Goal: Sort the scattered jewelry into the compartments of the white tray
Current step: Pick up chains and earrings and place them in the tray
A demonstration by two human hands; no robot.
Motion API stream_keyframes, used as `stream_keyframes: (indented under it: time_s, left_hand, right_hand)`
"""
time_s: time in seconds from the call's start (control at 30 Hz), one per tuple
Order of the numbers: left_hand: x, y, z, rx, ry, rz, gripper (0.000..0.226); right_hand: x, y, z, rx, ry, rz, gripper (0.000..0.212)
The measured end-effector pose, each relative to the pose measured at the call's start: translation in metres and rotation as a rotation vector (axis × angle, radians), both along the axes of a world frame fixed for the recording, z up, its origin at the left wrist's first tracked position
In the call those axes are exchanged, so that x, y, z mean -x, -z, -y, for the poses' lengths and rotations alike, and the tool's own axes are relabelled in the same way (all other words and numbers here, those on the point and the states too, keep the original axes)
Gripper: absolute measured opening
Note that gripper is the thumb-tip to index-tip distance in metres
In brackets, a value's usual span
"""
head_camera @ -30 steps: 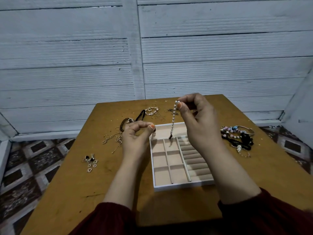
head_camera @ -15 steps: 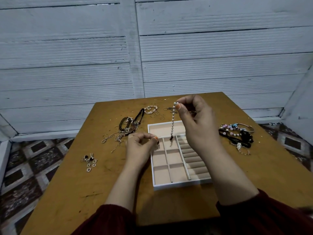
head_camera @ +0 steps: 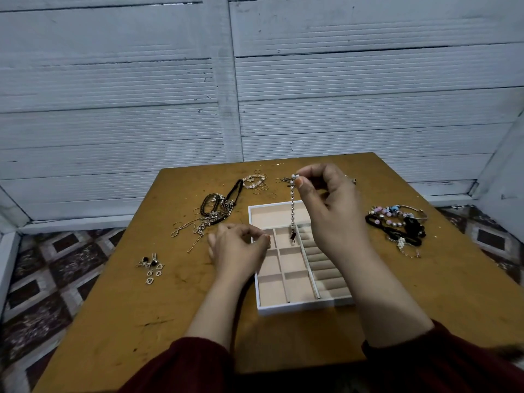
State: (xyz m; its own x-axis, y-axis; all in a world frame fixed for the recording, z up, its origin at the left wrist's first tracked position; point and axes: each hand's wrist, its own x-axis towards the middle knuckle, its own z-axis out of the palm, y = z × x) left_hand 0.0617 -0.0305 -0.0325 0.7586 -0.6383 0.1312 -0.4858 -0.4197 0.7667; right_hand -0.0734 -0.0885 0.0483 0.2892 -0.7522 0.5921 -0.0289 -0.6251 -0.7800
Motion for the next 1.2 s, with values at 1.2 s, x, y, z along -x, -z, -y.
stream_keyframes:
  time_s: [1.2]
  left_hand:
    - [-0.017, 0.006, -0.054, -0.430, 0.201, 0.466, 0.048]
  right_hand:
    - [0.004, 0.012, -0.002, -0.040, -0.022, -0.012, 0.018]
